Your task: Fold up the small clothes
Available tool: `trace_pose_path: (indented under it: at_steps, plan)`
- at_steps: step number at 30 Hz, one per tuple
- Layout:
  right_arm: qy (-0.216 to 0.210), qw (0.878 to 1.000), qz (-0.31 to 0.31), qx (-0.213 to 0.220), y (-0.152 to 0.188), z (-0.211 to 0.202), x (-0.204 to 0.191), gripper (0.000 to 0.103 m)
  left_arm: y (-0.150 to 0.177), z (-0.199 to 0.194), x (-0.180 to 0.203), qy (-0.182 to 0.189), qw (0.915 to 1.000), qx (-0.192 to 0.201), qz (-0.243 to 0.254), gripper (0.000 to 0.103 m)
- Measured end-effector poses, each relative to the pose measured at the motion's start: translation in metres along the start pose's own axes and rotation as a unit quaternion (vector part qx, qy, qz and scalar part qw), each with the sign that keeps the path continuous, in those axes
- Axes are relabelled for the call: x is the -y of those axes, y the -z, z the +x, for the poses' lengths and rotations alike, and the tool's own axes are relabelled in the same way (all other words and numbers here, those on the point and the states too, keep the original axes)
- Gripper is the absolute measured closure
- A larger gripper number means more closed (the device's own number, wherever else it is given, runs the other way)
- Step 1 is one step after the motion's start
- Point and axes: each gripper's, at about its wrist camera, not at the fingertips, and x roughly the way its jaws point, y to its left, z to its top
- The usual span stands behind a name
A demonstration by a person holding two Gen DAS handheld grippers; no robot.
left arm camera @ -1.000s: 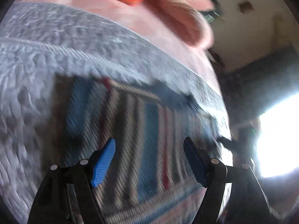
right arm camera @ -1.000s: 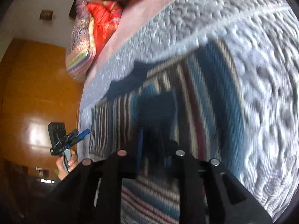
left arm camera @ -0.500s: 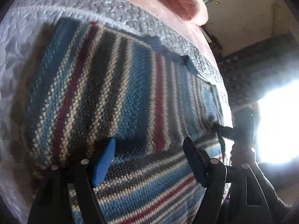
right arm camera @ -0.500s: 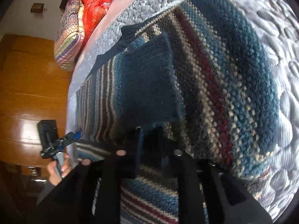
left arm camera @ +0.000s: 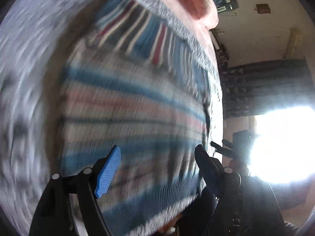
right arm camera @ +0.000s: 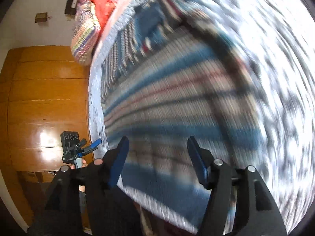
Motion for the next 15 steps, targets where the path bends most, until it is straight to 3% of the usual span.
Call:
trace_pose_path:
  at_steps: [4, 8, 15]
  plan:
    - [0.015, 1.0, 0.022, -0.005, 0.057, -0.024, 0.017, 0.03, 0.06, -0.013, -0.017, -0.025, 0.9993, -0.017, -0.024, 0.023]
    - [0.042, 0.998, 0.034, -0.011, 0.093, -0.031, 0.025, 0.031, 0.105, -0.021, -0.039, -0.062, 0.9967, -0.03, -0.042, 0.022]
    - [0.091, 0.994, 0.059, -0.03, 0.127, -0.023, 0.049, 0.037, 0.131, -0.014, -0.068, -0.048, 0.9925, -0.04, -0.105, 0.022]
